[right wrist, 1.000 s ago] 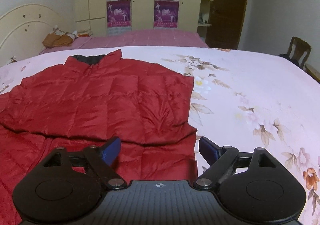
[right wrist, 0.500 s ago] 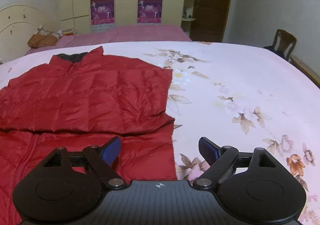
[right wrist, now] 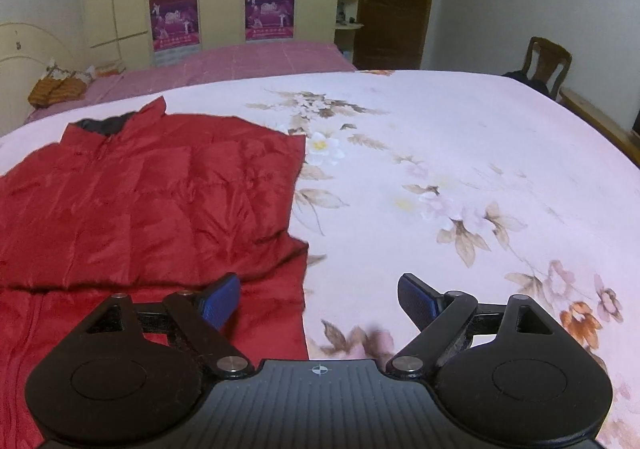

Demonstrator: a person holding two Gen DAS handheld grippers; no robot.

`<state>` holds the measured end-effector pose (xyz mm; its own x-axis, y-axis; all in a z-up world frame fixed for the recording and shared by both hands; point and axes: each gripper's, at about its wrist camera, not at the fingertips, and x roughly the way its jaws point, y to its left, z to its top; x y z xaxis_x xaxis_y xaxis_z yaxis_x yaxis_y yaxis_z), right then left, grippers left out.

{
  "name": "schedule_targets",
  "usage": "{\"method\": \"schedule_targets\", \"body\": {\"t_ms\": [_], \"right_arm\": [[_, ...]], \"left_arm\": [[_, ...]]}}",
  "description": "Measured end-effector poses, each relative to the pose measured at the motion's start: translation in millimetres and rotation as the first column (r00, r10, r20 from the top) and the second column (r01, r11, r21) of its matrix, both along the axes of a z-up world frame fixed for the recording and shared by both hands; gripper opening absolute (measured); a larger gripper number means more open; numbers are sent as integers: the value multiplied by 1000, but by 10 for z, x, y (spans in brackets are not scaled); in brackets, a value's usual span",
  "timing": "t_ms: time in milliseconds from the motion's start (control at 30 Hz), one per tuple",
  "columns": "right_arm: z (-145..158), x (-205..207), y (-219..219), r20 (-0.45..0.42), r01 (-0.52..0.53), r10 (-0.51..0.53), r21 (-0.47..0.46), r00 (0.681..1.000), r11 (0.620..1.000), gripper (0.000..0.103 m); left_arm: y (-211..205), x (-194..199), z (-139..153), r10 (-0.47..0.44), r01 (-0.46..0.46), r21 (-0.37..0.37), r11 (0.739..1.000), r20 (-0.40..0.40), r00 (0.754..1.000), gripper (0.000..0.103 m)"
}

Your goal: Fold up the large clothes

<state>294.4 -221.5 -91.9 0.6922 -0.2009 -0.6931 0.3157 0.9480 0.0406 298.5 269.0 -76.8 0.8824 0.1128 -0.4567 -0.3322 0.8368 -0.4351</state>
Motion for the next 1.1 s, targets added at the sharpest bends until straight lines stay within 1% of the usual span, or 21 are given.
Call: {"method": "schedule_targets", "body": {"t_ms": [67,133,267,333,400,467,533,600,667,767,833,933,1033,1100], "right_arm": [[17,95,-50,15,5,-6,25,1000,1000,85],[35,185,-81,28,4,-5,47,1000,999,85],[56,345,-104,42,-17,14,73,999,997,85],[60,400,-123,46,-24,20,88,999,996,85],[57,436,-157,51,-26,21,100,998,995,85],[47,456,-206,51,-22,16,113,999,993,85],[25,469,-260,50,-17,11,124,999,992,85],[3,483,-320,46,-11,5,134,999,991,85],[-20,478,-370,42,-6,0,139,999,990,85],[-47,484,-446,37,2,-8,145,999,989,85],[-58,479,-499,35,9,-15,145,999,989,85],[-64,463,-582,31,25,-30,144,999,989,85],[-58,445,-663,29,43,-47,143,998,989,85],[-46,440,-710,29,49,-54,144,998,988,85]], "left_arm": [[-381,285,28,-91,93,50,994,-27,995,6],[-695,503,18,-167,171,80,982,-59,984,6],[-1329,830,-41,-291,305,122,945,-116,950,6],[-1533,910,-86,-336,353,136,926,-133,933,6],[-1768,1005,-135,-388,412,155,898,-161,907,6],[-1949,1047,-183,-423,451,169,876,-178,888,6],[-2147,1109,-211,-457,490,198,849,-191,869,6],[-2340,1130,-228,-498,533,208,820,-198,844,6],[-2496,1184,-248,-524,563,220,797,-212,825,6],[-2731,1203,-280,-563,604,220,766,-226,795,6],[-2872,1211,-279,-590,632,227,741,-229,774,6],[-3070,1237,-289,-633,674,219,706,-233,738,6],[-3274,1231,-304,-664,705,215,676,-237,709,6],[-3344,1201,-320,-677,718,214,663,-240,696,6]]}}
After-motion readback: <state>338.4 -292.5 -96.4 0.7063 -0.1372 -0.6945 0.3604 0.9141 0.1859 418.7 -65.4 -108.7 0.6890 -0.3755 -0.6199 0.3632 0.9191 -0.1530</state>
